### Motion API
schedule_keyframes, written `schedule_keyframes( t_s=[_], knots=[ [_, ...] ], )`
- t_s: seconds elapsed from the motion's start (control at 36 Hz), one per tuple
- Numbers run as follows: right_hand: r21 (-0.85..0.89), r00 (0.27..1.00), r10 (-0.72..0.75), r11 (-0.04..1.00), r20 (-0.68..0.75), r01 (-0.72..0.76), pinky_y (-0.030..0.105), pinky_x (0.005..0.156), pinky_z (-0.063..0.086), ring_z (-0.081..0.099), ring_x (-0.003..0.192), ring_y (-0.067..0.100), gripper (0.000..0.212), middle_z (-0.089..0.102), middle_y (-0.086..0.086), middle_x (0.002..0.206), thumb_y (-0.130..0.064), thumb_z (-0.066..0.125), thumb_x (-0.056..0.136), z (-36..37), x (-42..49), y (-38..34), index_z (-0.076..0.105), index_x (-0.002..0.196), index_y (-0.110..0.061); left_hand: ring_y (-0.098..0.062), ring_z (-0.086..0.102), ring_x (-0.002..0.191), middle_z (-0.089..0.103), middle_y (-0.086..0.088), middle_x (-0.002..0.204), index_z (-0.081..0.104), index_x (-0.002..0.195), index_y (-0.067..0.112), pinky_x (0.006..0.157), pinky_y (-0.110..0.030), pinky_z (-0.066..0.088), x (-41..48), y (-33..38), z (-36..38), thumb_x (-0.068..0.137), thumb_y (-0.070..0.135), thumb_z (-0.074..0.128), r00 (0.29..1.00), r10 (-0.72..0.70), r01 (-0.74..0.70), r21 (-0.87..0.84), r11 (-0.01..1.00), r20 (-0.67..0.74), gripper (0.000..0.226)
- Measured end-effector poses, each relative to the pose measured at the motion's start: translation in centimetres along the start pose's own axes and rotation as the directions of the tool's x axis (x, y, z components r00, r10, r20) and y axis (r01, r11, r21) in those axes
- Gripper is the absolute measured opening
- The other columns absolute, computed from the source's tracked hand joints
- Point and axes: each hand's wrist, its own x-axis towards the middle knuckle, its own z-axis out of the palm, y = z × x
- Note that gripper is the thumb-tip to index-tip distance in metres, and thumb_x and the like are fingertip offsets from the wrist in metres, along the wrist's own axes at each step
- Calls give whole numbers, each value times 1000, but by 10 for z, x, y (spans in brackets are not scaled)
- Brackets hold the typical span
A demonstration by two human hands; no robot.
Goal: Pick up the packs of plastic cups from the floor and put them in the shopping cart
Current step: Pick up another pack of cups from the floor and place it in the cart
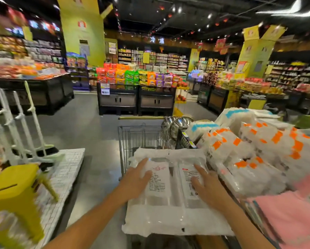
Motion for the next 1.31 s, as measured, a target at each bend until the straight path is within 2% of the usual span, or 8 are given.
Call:
schedule_keyframes(
  t_s=[0.17, 0.36, 0.56, 0.67, 0.81, 0.92, 1.06, 1.31],
  knots=[
    [10, 995, -93, 996, 37, 93, 27, 97, 40, 50, 129, 27, 59, 23, 11, 157, -53, 38, 101, 8, 100, 3, 19, 156, -43, -19, 65, 108, 57, -2, 133, 14, 141, 69, 95, -40, 54, 71, -10, -5, 73, 83, 31, 996, -78, 73, -91, 993, -53, 72],
    [32, 982, -144, 989, 123, 142, 34, 103, 44, 56, 122, 25, 59, 25, 11, 155, -55, 38, 100, 27, 201, -5, 18, 155, -46, -22, 47, 136, 46, 0, 152, 15, 143, 63, 109, -48, 43, 140, -20, -14, 78, 78, 33, 983, -155, 144, -107, 984, -100, 70],
    [39, 982, -135, 991, 128, 131, 46, 109, 42, 51, 127, 30, 60, 26, 10, 153, -56, 41, 98, 56, 303, -17, 20, 153, -47, -23, 54, 125, 50, -3, 145, 15, 143, 62, 103, -48, 49, 240, -57, -26, 72, 79, 33, 981, -173, 160, -134, 978, -91, 75],
    [41, 987, -111, 993, 120, 107, 48, 107, 43, 51, 124, 31, 58, 29, 9, 150, -58, 41, 96, 66, 358, -23, 21, 150, -51, -22, 55, 123, 46, -2, 147, 14, 148, 58, 100, -41, 50, 295, -67, -37, 93, 62, 41, 984, -159, 150, -106, 983, -85, 62],
    [42, 989, -91, 995, 117, 87, 48, 108, 42, 51, 125, 33, 59, 29, 12, 150, -56, 44, 97, 80, 422, -27, 22, 152, -49, -23, 55, 125, 47, -1, 149, 11, 143, 66, 103, -49, 47, 361, -88, -44, 81, 75, 33, 987, -146, 140, -82, 987, -64, 66],
    [39, 987, -82, 996, 136, 78, 49, 111, 38, 44, 133, 35, 61, 27, 14, 152, -55, 44, 97, 100, 473, -21, 21, 153, -46, -19, 54, 123, 41, 0, 153, 14, 150, 57, 96, -30, 48, 408, -96, -40, 98, 57, 40, 986, -159, 153, -100, 983, -53, 59],
    [34, 977, -74, 997, 200, 68, 44, 104, 41, 47, 128, 36, 62, 22, 16, 155, -53, 43, 99, 137, 544, -9, 19, 155, -42, -28, 48, 134, 42, -5, 154, 14, 145, 62, 109, -49, 42, 473, -127, -23, 92, 64, 38, 972, -230, 226, -103, 969, -36, 59],
    [48, 942, -79, 997, 326, 67, 46, 108, 38, 42, 133, 38, 64, 25, 16, 153, -53, 43, 99, 264, 671, 39, 18, 157, -42, -27, 53, 126, 43, -6, 148, 10, 149, 59, 107, -48, 45, 576, -217, 47, 90, 67, 34, 920, -389, 387, -68, 920, -35, 64]
  ],
)
